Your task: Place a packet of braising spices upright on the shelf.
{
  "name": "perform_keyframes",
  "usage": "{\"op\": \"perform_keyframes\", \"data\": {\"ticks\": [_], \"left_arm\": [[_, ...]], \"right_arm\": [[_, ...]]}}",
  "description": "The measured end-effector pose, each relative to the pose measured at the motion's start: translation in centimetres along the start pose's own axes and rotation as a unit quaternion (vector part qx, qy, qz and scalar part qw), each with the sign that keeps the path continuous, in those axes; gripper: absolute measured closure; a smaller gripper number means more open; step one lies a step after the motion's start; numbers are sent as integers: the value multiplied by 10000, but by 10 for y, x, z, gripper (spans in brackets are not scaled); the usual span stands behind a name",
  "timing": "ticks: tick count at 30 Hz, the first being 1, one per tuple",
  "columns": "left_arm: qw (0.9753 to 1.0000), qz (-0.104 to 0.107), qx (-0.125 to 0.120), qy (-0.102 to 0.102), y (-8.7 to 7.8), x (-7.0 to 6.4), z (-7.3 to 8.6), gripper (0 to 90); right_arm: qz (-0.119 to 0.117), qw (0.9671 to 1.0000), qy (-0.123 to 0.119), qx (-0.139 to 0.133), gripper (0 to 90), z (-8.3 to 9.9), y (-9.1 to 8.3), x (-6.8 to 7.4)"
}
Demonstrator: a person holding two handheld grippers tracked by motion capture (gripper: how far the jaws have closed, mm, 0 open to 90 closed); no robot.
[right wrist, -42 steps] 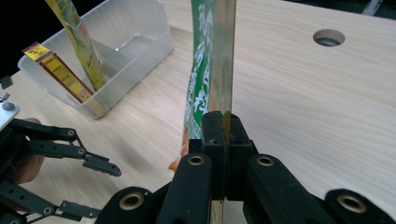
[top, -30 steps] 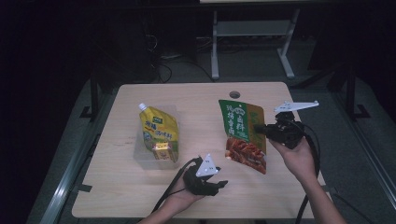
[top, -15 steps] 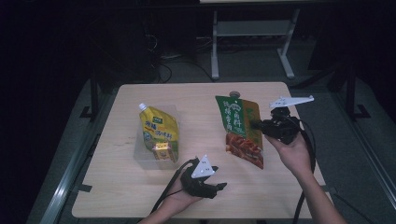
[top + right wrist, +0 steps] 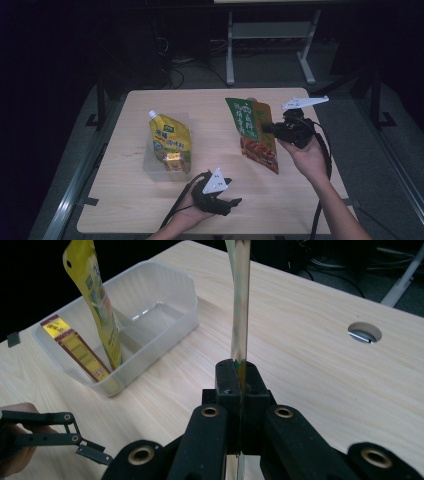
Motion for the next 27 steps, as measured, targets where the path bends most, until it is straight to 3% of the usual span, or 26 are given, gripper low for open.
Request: {"op": "perform_keyframes", "data": {"ticks": [27], "left_arm": [[10000, -48, -78, -6, -3, 1, 0, 290]], "right_arm": [[-241, 9992, -317, -79, 899, -34, 12, 26]]}}
Point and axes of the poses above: each handheld gripper's, and its own axes: y roughly forward along the jaws, z roughly out of its underside, x roughly to its left, the point moved 8 cm from there along y, roughly forward along the jaws, and after that the axes turned 10 degrees about y, right-handed, at the moved point
